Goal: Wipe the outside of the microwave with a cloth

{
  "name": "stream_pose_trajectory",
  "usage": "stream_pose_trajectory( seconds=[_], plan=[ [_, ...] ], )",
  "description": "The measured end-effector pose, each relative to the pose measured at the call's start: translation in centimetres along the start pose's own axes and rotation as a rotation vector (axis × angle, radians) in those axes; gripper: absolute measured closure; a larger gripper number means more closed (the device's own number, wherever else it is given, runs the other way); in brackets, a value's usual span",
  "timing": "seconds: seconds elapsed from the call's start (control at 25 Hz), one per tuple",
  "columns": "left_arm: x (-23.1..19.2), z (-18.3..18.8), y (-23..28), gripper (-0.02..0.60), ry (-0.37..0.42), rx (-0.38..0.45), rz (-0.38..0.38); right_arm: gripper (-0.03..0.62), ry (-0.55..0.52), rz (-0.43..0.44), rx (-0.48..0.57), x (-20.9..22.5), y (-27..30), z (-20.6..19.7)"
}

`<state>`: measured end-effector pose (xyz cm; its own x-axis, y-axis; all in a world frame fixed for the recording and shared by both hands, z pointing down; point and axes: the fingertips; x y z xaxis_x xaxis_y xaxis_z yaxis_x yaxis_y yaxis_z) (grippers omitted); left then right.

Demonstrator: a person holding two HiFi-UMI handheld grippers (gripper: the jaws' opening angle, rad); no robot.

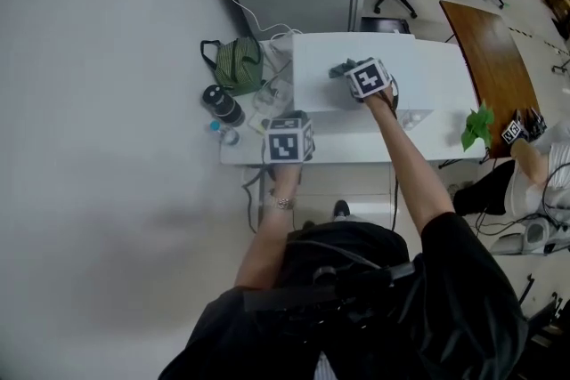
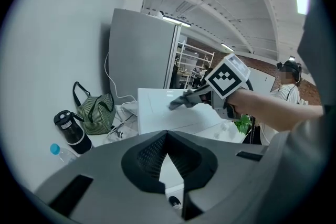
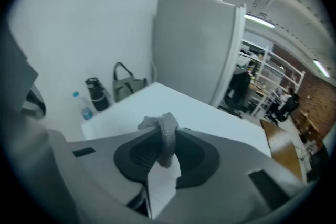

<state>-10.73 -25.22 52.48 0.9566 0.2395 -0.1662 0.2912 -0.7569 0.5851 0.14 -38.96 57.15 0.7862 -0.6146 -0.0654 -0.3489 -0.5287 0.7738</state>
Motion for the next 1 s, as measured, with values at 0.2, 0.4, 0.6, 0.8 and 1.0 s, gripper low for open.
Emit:
stream_pose_trajectory(
  seconds=[0.2,0.4,0.6,0.8,1.0],
  plan=[
    [-0.1,-0.1,-0.4,0.588,-0.001,-0.002,0.012,0.525,-0.207,0.117,0.006,-12.6,2.2,3.2],
    [0.1,-0.7,-0.5,0.588,0.003,-0.010,0.009,0.523,-0.180,0.061,-0.103,-10.5,3.7,-1.4],
    [0.0,-0.8,0.4,0.588,-0.002,-0.020,-0.007,0.523,-0.038,-0.115,-0.089,0.5,0.6,-6.0],
    [2.1,0.1,0.9,0.588,0.020,-0.014,-0.054,0.523,0.162,-0.232,-0.091,12.4,-4.0,-13.3],
    [2.8,-0.2,0.9,0.588,0.028,-0.012,-0.072,0.523,0.289,-0.327,-0.154,19.3,-6.4,-17.8]
  ],
)
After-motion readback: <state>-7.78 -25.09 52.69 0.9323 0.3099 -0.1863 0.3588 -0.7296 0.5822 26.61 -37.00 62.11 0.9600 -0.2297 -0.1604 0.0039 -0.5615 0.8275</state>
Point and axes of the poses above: the fingertips, and each gripper's own axes: y forward along the fingers, x to its right, z out of its top, and after that the axes turned 6 degrees about -x, right-handed
